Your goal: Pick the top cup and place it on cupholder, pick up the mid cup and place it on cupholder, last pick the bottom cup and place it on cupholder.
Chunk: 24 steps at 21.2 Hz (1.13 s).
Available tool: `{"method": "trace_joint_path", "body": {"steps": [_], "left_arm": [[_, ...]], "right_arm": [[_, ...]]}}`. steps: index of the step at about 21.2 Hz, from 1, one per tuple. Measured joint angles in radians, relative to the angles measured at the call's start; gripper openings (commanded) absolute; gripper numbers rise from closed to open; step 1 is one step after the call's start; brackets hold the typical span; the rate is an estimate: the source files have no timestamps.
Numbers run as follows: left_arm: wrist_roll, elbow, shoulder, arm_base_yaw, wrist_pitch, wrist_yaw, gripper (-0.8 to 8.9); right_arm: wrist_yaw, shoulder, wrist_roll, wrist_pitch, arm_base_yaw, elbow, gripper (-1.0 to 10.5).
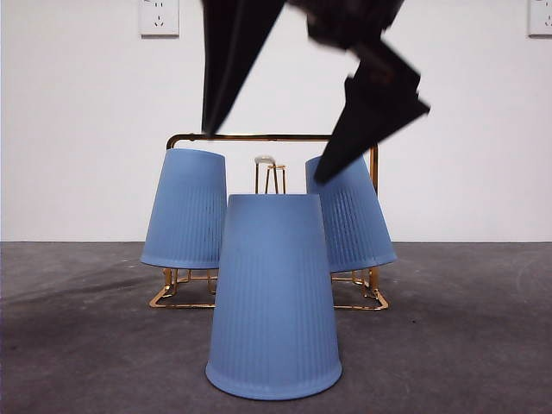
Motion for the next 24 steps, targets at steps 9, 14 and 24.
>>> {"method": "trace_joint_path", "body": {"steps": [9,14,24], "left_arm": [[0.000,0.000,0.000,0.000,0.001,0.000,4.99],[0.007,0.000,0.000,0.000,-0.004,0.000,4.99],[0.014,0.000,0.000,0.000,-0.004,0.000,4.99]], "right_arm": [[0.000,0.127,-0.032,0.018,0.000,0.000,1.8],[0.001,0.110,-0.043,-0.046,0.000,0.050,1.6],[0.267,0.096,-0.055,-0.138,0.000,0.429,1.6]]}}
